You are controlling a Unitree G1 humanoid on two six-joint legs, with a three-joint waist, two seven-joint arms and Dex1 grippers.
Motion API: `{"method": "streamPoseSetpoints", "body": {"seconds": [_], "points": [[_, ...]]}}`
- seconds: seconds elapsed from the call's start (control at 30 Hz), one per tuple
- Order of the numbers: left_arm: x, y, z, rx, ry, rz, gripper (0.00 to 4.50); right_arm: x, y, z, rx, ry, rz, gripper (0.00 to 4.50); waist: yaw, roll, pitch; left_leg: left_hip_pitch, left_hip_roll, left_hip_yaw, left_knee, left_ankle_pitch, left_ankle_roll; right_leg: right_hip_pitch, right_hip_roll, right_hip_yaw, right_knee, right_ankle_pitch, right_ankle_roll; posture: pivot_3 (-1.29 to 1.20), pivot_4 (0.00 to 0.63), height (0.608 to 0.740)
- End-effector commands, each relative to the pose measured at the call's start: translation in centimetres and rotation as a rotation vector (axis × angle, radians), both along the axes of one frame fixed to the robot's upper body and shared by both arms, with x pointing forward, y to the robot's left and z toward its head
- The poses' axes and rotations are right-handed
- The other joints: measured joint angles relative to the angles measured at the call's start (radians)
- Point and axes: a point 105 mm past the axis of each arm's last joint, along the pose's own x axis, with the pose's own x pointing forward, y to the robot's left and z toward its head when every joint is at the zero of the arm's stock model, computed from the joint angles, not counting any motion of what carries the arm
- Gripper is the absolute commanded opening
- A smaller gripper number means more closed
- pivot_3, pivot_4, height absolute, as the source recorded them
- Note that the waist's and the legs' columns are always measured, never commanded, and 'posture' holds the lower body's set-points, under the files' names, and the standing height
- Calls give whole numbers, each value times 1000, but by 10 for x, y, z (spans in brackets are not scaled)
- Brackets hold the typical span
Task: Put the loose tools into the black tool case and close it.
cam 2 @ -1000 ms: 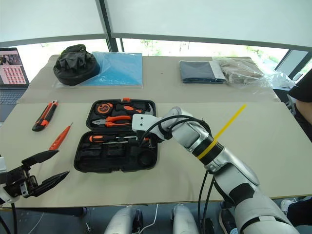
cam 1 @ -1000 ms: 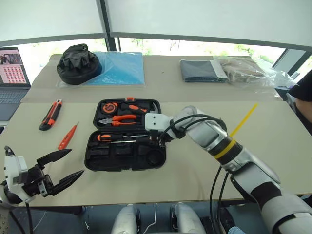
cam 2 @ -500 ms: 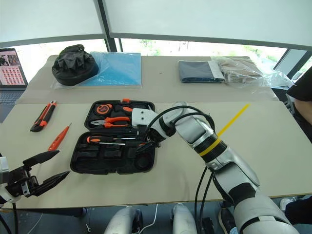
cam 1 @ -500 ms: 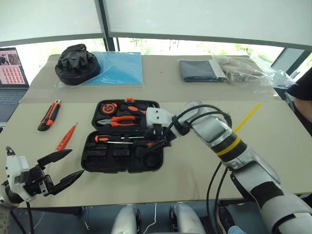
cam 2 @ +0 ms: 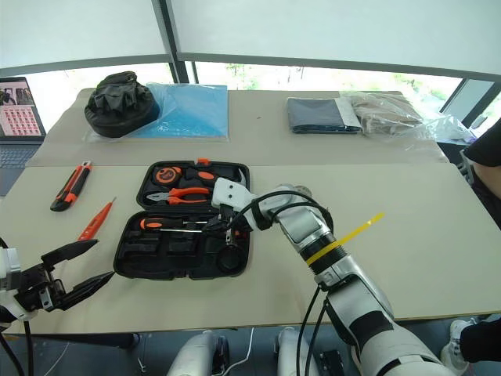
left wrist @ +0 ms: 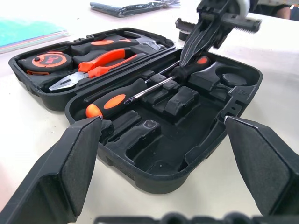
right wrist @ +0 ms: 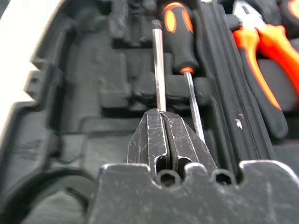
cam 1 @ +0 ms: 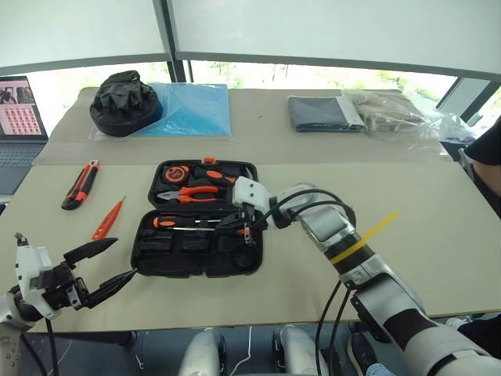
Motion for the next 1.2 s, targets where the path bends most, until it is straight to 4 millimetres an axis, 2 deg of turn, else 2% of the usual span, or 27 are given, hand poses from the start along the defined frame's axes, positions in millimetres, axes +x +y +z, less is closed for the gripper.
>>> {"method": "streamPoseSetpoints", "body": {"seconds": [0.03, 0.2, 0.4, 0.53, 0.63, 0.73, 0.8, 0.9, 0.97, 1.03, 1.1, 1.13, 1.2], "points": [[-1, -1, 5, 24, -26, -8, 4500, 5, -1, -6, -25, -28, -4, 18, -1, 0, 0, 0, 0, 0, 0, 0, 0, 0, 0, 0, 0, 0, 0, 0, 150, 740], [0, 0, 5, 27, -31, -2, 4500, 3, 5, -16, -53, -18, 8, 18, -3, 0, 0, 1, 0, 0, 0, 0, 0, 1, 0, 0, 1, 0, 0, 0, 150, 740], [1, 1, 6, 33, -41, 14, 4500, -12, 19, -27, -83, -29, 69, 18, -15, 0, 0, 4, 1, 0, -1, 0, 0, 2, 0, 0, 2, 0, -1, 0, 150, 740], [3, 2, 5, 33, -43, 25, 4500, -16, 22, -36, -122, -96, 94, 18, -24, 0, -1, 9, 1, 1, -5, 1, -1, 4, -1, 0, 1, -1, -2, 0, 150, 740], [4, 3, 5, 33, -54, 45, 4500, -8, 26, -17, -3, -121, 39, 18, -27, -1, -2, 14, 0, 2, -11, 2, -4, 5, -1, 1, 0, -1, -3, 0, 150, 740], [3, 12, 5, 34, -62, 126, 4500, -9, 19, 32, 255, -128, 28, 18, -26, -1, -2, 15, 2, 1, -14, 4, -6, 5, 1, 0, 1, -1, -5, 0, 150, 740], [-1, 22, 5, 28, -77, 189, 4500, -16, 4, 51, 360, -71, 38, 580, -23, -1, -1, 12, 2, 1, -13, 4, -6, 3, 0, 0, 1, -1, -5, 0, 150, 740], [-9, 47, 7, -13, -99, 361, 4500, -33, -24, 55, 400, -37, 55, 1378, -20, -2, -2, 8, 1, 1, -13, 3, -6, 0, -1, 0, 0, 0, -5, 0, 150, 740], [-18, 78, 0, -15, -77, 605, 4500, -49, -47, 54, 455, -74, 52, 2110, -14, -4, -3, 9, 1, 0, -13, 2, -4, 2, -2, -1, -2, 0, -4, 0, 150, 740], [-31, 99, -9, -21, -42, 778, 4500, -62, -65, 60, 570, -109, 38, 2886, -8, -6, -4, 9, 1, 0, -14, 1, -4, 3, -3, -2, -4, 0, -4, 0, 150, 740], [-44, 104, -14, -42, -30, 835, 4500, -66, -84, 64, 679, -157, -15, 3497, -8, -6, -4, 9, 1, 0, -14, 0, -4, 3, -2, -2, -5, -1, -3, 0, 150, 740], [-50, 106, -17, -52, -21, 864, 4500, -68, -92, 63, 708, -187, -44, 3965, -8, -6, -4, 9, 1, 1, -14, 0, -4, 3, -2, -1, -5, -1, -3, 0, 150, 740], [-61, 116, -25, -76, 18, 955, 4500, -68, -105, 56, 694, -227, -111, 4485, -6, -6, -3, 10, 1, 1, -13, 0, -4, 3, -2, -1, -4, -1, -3, 0, 150, 740]]}}
